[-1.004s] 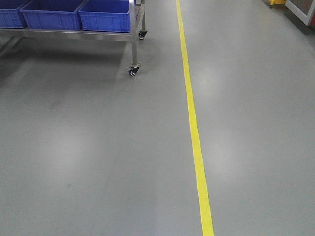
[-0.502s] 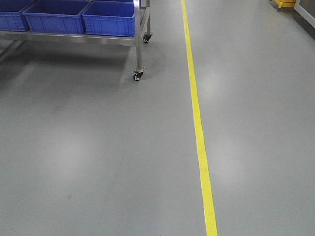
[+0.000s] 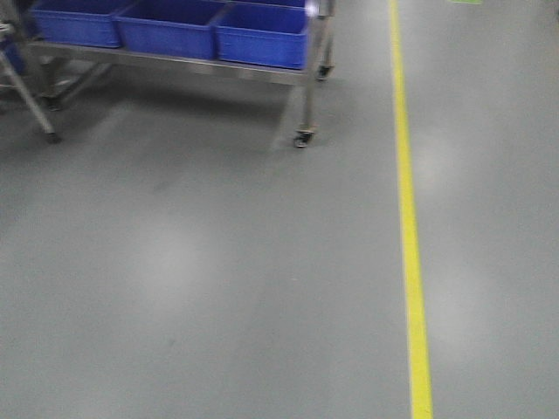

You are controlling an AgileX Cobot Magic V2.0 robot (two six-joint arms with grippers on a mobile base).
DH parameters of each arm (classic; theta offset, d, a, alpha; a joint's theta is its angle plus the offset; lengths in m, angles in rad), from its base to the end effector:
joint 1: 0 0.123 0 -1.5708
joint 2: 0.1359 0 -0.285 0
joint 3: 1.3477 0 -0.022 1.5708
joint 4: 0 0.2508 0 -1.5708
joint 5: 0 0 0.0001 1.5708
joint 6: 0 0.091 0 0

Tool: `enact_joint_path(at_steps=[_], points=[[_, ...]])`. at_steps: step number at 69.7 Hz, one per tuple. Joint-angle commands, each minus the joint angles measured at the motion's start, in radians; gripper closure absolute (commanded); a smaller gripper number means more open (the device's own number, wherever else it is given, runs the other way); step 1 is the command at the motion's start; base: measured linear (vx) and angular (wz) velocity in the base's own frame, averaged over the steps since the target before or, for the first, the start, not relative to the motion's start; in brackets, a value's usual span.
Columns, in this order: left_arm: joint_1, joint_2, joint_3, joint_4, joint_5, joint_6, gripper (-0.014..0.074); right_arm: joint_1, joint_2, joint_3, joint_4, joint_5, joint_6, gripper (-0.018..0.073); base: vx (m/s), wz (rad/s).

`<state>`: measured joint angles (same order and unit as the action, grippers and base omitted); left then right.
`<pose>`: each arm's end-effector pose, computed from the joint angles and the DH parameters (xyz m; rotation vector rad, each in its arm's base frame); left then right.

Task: Move and align brake pads A on conveyor
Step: 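Turn toward the steel table with the two remaining brake pads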

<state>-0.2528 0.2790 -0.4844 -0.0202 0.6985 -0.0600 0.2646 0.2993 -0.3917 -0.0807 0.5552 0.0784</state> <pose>0.0544 -0.0153 0.2953 0.1841 1.9750 -0.2262 0.0676 0.0143 0.2763 -0.2194 1.9348 0.1405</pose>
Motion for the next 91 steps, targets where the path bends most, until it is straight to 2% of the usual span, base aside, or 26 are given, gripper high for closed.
enact_joint_path(at_steps=[1,91], points=[[-0.007,0.011,-0.024,-0.003,-0.071,-0.001,0.0602,-0.001,0.009,-0.026,-0.012,-0.070,-0.006,0.0563,0.07,0.65],[-0.007,0.011,-0.024,-0.003,-0.071,-0.001,0.0602,-0.001,0.009,-0.026,-0.012,-0.070,-0.006,0.0563,0.05,0.82]])
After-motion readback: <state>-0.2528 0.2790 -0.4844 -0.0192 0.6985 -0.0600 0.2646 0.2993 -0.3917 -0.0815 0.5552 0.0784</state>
